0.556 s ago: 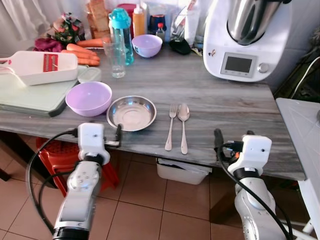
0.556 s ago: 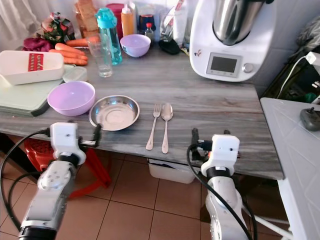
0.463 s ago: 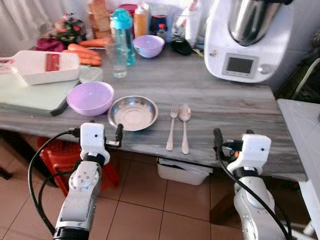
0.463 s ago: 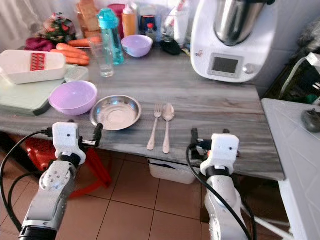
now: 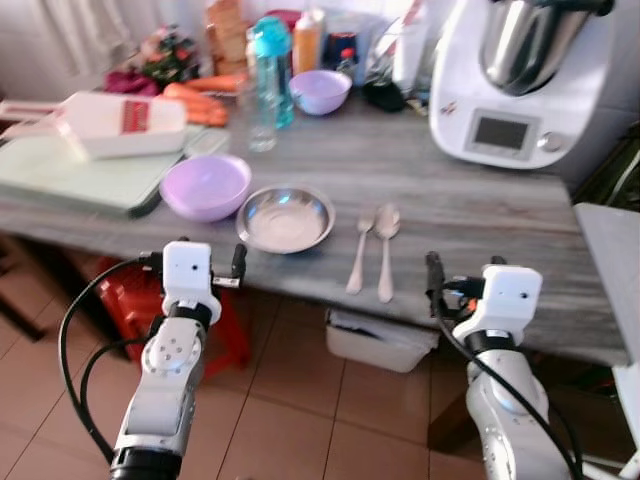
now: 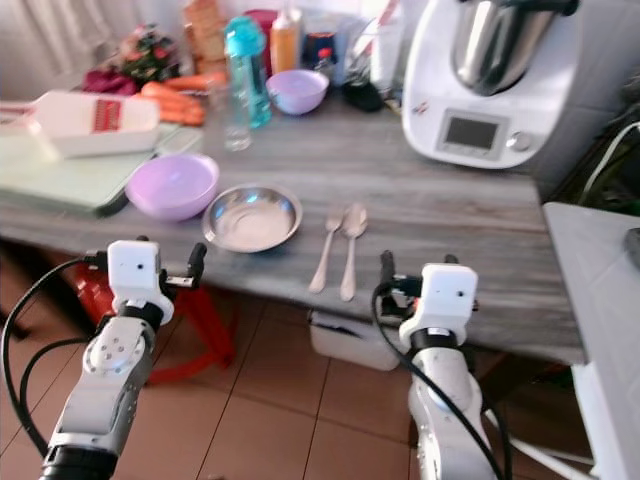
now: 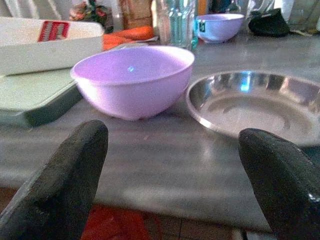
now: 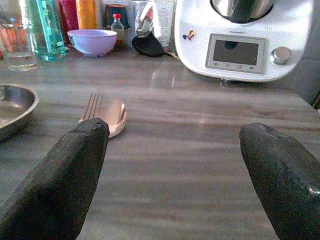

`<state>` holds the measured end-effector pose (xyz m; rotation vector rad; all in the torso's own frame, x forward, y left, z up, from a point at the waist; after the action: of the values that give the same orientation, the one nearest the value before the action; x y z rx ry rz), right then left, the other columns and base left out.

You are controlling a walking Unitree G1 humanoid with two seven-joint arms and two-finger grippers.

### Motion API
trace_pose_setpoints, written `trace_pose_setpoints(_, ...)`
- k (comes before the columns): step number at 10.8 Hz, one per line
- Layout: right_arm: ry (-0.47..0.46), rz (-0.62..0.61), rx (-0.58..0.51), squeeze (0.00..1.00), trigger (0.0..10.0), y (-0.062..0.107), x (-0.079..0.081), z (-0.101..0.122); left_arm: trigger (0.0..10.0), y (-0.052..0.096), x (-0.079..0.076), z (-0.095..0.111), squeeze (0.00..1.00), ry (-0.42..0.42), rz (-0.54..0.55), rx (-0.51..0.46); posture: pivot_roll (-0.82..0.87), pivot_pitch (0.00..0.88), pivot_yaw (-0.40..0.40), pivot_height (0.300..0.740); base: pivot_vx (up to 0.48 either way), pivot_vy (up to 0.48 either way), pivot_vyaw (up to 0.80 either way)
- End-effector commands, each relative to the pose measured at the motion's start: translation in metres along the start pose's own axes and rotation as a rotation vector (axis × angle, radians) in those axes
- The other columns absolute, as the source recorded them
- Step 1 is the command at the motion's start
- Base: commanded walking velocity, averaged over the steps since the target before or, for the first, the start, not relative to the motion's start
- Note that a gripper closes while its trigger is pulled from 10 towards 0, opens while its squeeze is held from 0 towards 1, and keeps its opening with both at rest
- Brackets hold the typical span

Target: Setting the table

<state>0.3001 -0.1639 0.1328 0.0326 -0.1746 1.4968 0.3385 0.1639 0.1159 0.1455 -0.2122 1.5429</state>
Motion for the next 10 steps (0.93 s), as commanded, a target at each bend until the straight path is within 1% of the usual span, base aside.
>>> trace_pose_setpoints(1,-0.003,-0.010,0.001,0.00,10.0,-0.0013,-0.0025,-0.0007,10.0,-0.0002,-0.0006,-0.0020,0.00,-0.009,0.003,0.006,0.07,0.007,-0.005,0.740,-0.292,0.000,0.00)
trace_pose_setpoints(5,-0.021,-0.038,-0.018,0.00,10.0,-0.0056,-0.0051,0.0021,10.0,0.0019,0.0000,-0.0042,0.00,-0.027,-0.009,0.006,0.08,0.013,0.005,0.740,-0.295,0.000,0.00)
trace_pose_setpoints(8,-0.025,-0.047,-0.023,0.00,10.0,-0.0070,-0.0063,0.0027,10.0,-0.0010,-0.0051,-0.0020,0.00,-0.025,-0.025,-0.004,0.07,0.012,0.007,0.740,-0.296,0.000,0.00)
trace_pose_setpoints(10,-0.019,-0.051,-0.021,0.00,10.0,-0.0078,-0.0090,0.0018,10.0,0.0015,-0.0098,-0.0027,0.00,-0.025,-0.043,-0.010,0.07,0.018,0.005,0.740,-0.289,0.000,0.00)
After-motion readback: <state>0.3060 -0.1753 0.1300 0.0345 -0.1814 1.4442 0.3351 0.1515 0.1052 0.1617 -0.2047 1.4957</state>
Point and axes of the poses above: a point about 5 cm out from each wrist's last joint towards the gripper, its own y axis pointing back from the gripper into the wrist, its own z axis along the axis of the wrist's last joint, x = y × z, the point moved 4 cm from there along -y, pointing out of the wrist towards the gripper, and after that the axes turned 8 degrees about -y, right-handed, at the moved point
